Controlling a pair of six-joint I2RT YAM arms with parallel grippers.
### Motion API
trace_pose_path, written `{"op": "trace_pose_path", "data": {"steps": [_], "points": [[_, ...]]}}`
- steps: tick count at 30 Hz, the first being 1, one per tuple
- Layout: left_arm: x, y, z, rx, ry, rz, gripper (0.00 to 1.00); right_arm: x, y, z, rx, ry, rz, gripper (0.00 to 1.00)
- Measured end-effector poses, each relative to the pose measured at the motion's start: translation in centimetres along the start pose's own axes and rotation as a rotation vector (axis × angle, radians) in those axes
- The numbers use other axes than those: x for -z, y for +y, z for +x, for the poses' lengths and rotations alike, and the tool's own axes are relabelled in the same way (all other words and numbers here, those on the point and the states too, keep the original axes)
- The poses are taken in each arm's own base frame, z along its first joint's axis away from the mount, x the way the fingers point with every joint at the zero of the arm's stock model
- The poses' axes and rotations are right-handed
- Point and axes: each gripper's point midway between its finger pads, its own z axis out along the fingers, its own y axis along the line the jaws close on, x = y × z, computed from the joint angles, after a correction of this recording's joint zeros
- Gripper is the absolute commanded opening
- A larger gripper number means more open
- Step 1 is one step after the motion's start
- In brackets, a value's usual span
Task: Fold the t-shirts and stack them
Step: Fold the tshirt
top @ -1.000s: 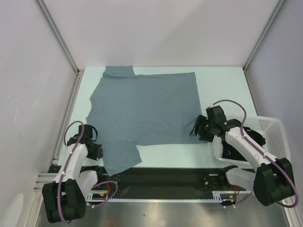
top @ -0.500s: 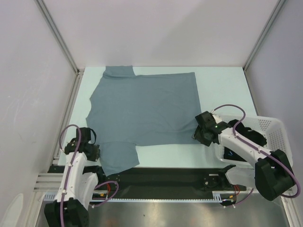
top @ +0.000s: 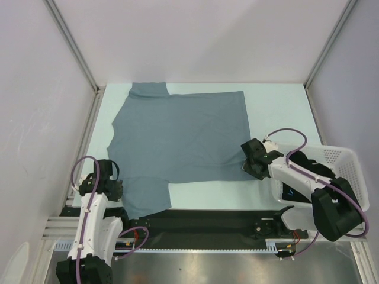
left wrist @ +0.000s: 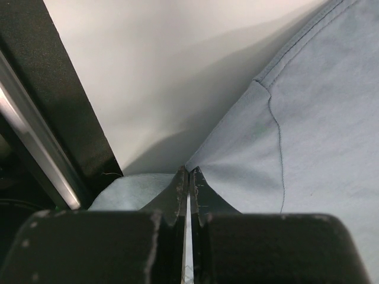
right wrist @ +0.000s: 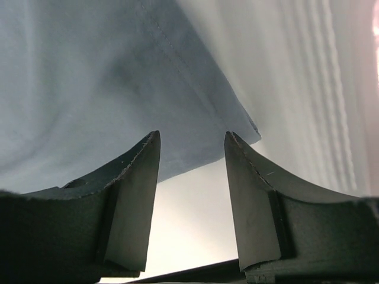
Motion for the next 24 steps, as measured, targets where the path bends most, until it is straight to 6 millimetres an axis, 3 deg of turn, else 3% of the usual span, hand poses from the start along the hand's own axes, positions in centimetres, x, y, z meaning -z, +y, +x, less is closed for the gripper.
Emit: {"op": "trace_pose_path", "data": {"steps": [7, 12, 17, 24], "points": [[-0.1, 0.1, 0.1, -0.002, 0.004, -0.011, 0.0, 0.2, 0.0, -0.1, 0.004, -0.012, -0.011, 0.53], [-0.1, 0.1, 0.1, -0.002, 0.004, -0.011, 0.0, 0.8, -0.9, 0.7, 0.157, -0.051, 0.055, 0.57], [-0.1, 0.1, 0.1, -0.001, 0.004, -0.011, 0.0, 1.6, -0.6, -0.1, 0.263, -0.094, 0.093, 0.64], [-0.1, 0.1, 0.1, 0.002, 0.004, -0.011, 0.0, 1.7, -0.3, 0.4, 0.401, -0.101, 0.1, 0.61]]}}
